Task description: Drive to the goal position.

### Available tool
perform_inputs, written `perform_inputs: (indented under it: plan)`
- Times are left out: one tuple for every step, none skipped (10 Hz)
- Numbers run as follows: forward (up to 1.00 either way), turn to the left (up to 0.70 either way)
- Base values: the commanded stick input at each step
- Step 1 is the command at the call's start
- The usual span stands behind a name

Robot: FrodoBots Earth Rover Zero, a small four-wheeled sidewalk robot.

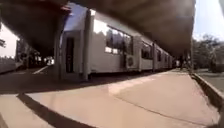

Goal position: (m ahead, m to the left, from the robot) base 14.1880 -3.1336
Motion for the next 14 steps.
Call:
perform_inputs:
  plan:
    - [1.0, -0.4]
    - [1.0, -0.4]
    - [1.0, 0.0]
    - [1.0, 0.0]
    - [1.0, 0.0]
    - [1.0, 0.0]
    - [1.0, 0.0]
    - [1.0, 0.0]
    - [1.0, 0.0]
    - [1.0, 0.0]
    - [1.0, 0.0]
    - [1.0, 0.0]
    - [1.0, 0.0]
    - [1.0, 0.0]
